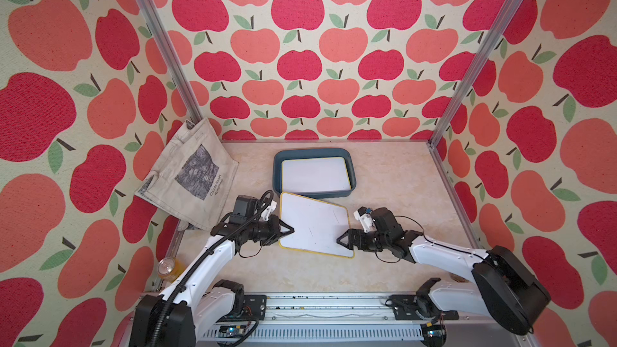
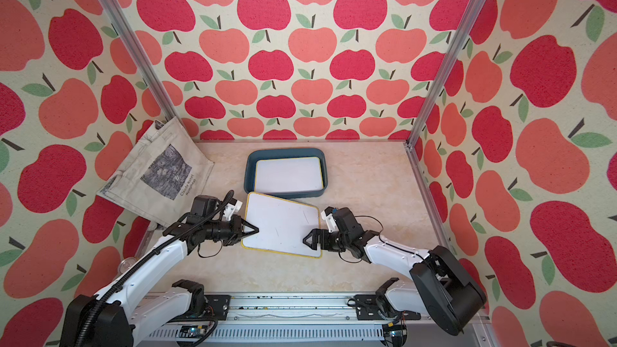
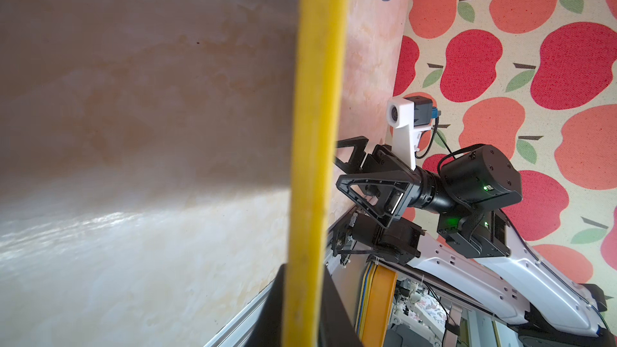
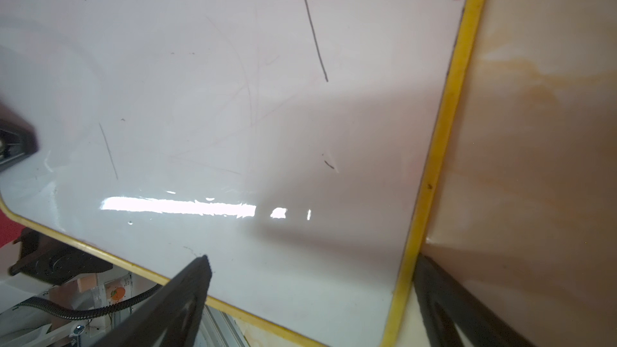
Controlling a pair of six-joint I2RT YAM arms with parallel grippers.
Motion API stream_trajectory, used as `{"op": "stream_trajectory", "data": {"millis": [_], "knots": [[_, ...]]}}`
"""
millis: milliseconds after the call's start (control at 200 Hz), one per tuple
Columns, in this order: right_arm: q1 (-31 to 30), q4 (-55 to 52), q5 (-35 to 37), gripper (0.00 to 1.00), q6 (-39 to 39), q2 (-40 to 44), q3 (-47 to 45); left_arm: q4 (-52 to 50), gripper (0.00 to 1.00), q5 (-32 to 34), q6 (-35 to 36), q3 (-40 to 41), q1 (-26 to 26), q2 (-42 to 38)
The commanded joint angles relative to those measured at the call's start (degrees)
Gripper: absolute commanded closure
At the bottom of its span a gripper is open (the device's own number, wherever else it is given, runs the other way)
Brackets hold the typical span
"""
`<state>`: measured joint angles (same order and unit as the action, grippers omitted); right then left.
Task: Put the whiteboard into the storage box
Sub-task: Pick up the whiteboard at the center of the board.
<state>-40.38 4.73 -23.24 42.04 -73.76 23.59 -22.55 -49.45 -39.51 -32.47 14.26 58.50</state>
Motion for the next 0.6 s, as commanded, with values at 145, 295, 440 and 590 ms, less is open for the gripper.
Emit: {"op": "stream_trajectory", "data": {"millis": [145, 295, 440, 590], "knots": [[-0.27, -18.16, 5.39, 0.01, -1.77, 0.86, -0.57, -1.74, 0.85, 1.46, 0.99, -2.22, -0.19, -0.27], [0.81, -23.46, 7.93, 0.01, -4.24, 5.49, 2.33, -3.76, 0.86, 3.46, 1.94, -3.03, -0.20, -0.40], [3.70, -27.17, 8.13, 0.01, -6.26, 9.06, 4.75, -4.25, 0.86, 3.66, 2.10, -3.39, -0.20, -1.09], [6.23, -29.40, 8.56, 0.01, -8.11, 10.99, 6.19, -6.15, 0.89, 5.04, 2.58, -4.22, -0.16, -1.59]]}}
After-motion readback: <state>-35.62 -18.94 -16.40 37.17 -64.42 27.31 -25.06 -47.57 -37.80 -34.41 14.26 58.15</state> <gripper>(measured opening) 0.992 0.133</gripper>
